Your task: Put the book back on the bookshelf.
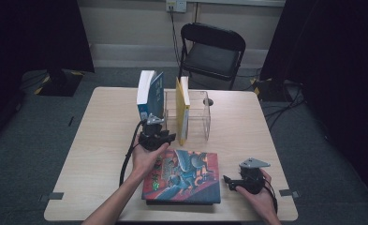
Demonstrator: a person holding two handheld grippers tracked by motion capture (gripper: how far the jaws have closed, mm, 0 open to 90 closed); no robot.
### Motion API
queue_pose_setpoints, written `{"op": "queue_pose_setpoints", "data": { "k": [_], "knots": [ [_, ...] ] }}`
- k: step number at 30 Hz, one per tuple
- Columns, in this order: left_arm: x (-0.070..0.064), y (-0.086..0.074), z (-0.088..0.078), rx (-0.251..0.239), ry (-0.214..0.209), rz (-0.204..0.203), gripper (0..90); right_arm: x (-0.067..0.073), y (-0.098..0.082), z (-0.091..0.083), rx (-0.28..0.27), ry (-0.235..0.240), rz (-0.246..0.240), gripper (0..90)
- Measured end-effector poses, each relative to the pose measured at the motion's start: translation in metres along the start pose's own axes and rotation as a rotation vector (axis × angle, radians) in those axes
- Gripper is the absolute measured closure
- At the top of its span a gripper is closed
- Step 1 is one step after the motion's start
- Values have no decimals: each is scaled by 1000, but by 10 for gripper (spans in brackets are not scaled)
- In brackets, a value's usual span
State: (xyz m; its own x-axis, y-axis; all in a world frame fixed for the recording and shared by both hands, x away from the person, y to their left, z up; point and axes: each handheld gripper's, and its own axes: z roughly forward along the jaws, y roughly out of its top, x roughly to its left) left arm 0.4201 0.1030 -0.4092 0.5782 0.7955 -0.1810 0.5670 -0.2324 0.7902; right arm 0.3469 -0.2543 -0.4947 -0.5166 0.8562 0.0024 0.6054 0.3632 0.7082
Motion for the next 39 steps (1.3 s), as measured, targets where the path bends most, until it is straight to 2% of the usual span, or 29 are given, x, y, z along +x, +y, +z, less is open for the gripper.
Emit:
{"op": "queue_pose_setpoints", "data": {
  "k": [2, 4, 7, 8, 11, 13, 14, 15, 16, 18, 19, 20, 22, 23, 24, 26, 28, 31, 32, 34, 39],
  "knots": [
    [1, -9, -5, 4, -23, -14, 620, 0, 2, -3, -12, 13, 18, 206],
    [-1, -15, -10, 13, -10, 16, 628, -1, 4, -7, -39, 11, 33, 232],
    [-1, -24, -21, 15, -17, 15, 626, 1, 10, -15, -82, 27, 41, 246],
    [1, -28, -25, 20, -15, 28, 620, 2, 13, -17, -95, 33, 36, 255],
    [2, -40, -31, 25, -9, 26, 604, 5, 23, -23, -132, 32, 29, 265],
    [5, -49, -35, 19, 26, 45, 578, 8, 29, -25, -134, 46, 21, 270],
    [7, -54, -36, 16, 32, 41, 559, 8, 31, -25, -140, 45, 14, 270],
    [10, -57, -37, 22, 12, 16, 548, 9, 35, -25, -151, 48, 15, 270],
    [12, -61, -37, 34, 15, -4, 531, 10, 38, -25, -156, 51, 14, 270],
    [11, -68, -39, 42, 19, 12, 507, 16, 48, -22, -168, 72, 4, 261],
    [12, -70, -40, 66, 25, 30, 488, 19, 54, -20, -171, 85, -10, 253],
    [12, -73, -41, 73, 25, 18, 467, 24, 60, -18, -174, 91, -25, 247],
    [14, -77, -43, 71, 12, 6, 467, 32, 71, -12, -176, 117, -47, 236],
    [14, -78, -43, 66, 1, -17, 465, 37, 76, -8, -174, 126, -59, 228],
    [15, -79, -45, 82, -12, -8, 467, 42, 81, -2, -171, 139, -72, 225],
    [15, -82, -47, 78, -29, -12, 466, 48, 86, 8, -154, 157, -85, 217],
    [17, -84, -48, 82, -52, -36, 470, 54, 89, 19, -134, 176, -96, 214],
    [19, -85, -51, 94, -73, -18, 515, 59, 91, 29, -100, 181, -125, 211],
    [18, -84, -52, 98, -71, -10, 519, 60, 91, 31, -100, 190, -117, 212],
    [19, -85, -51, 94, -73, -21, 524, 61, 90, 31, -105, 192, -122, 227],
    [21, -83, -49, 95, -88, -15, 556, 61, 85, 27, -109, 184, -128, 235]
  ]
}}
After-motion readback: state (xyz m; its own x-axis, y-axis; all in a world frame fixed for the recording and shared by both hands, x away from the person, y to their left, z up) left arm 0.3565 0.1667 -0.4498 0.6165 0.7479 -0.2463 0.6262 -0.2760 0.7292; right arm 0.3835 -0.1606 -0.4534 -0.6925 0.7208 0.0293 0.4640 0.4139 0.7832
